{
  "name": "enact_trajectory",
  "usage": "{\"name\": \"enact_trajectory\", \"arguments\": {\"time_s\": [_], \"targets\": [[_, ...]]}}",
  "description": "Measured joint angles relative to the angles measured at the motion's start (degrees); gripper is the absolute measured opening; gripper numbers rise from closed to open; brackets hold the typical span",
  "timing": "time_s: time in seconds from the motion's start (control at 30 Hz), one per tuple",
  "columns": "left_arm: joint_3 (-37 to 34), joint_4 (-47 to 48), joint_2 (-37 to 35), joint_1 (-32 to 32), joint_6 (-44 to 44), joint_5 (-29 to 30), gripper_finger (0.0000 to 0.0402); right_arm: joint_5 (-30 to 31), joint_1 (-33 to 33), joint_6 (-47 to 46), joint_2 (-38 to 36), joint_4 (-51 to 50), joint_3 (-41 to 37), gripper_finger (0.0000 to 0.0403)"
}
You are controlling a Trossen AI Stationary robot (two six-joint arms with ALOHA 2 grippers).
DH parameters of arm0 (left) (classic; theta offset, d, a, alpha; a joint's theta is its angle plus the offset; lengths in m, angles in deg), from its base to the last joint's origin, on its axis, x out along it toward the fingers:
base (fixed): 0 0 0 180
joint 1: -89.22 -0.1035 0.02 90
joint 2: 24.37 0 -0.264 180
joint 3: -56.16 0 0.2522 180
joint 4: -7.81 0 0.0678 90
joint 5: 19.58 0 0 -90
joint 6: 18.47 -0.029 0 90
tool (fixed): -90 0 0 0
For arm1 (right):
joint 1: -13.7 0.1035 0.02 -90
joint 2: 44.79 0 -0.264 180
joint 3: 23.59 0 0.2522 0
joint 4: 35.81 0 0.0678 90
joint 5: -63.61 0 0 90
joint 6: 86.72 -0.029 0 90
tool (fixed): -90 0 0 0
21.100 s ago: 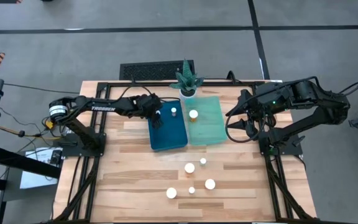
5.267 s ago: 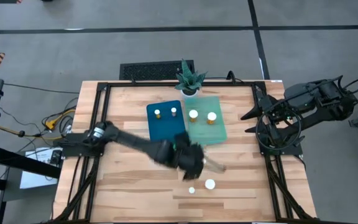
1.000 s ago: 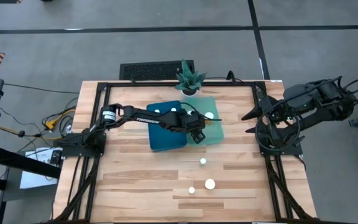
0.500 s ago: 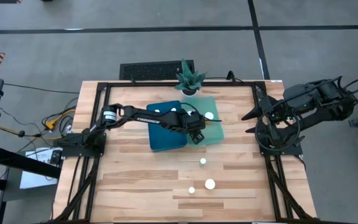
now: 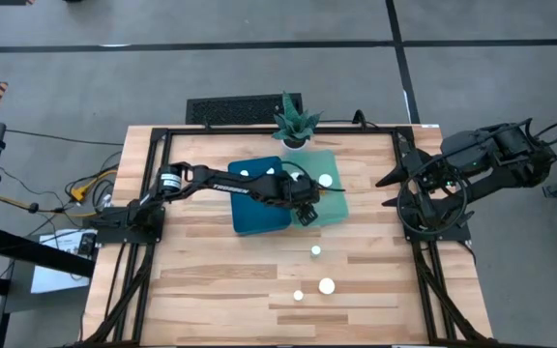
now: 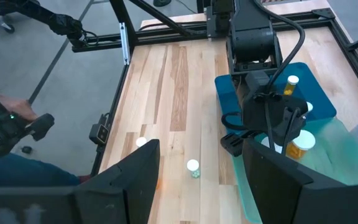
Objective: Pick and place medicine bottles into bin by pill shape (circle, oval)
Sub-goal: Put the large orange capsule bottle into the green bin, then put the small green tablet bottle into the blue bin
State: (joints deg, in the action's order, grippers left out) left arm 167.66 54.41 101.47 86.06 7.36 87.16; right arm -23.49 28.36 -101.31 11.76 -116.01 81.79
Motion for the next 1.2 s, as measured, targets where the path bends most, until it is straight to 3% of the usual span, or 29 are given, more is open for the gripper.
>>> {"name": "enact_trajectory", "arguments": {"time_s": [0.2, 0.87, 1.2], "targets": [[0.0, 0.6, -0.1, 0.0, 0.4, -1.5, 0.0306, 0.0, 0.0, 0.0, 0.0, 0.0, 0.0, 0.0238], [0.2, 1.0, -0.2, 0.3, 1.0, -4.9, 0.0309, 0.0, 0.0, 0.0, 0.0, 0.0, 0.0, 0.0238], [7.9, 6.9, -0.2, 0.5, -3.7, -3.9, 0.0326, 0.0, 0.0, 0.0, 0.0, 0.0, 0.0, 0.0238]]}}
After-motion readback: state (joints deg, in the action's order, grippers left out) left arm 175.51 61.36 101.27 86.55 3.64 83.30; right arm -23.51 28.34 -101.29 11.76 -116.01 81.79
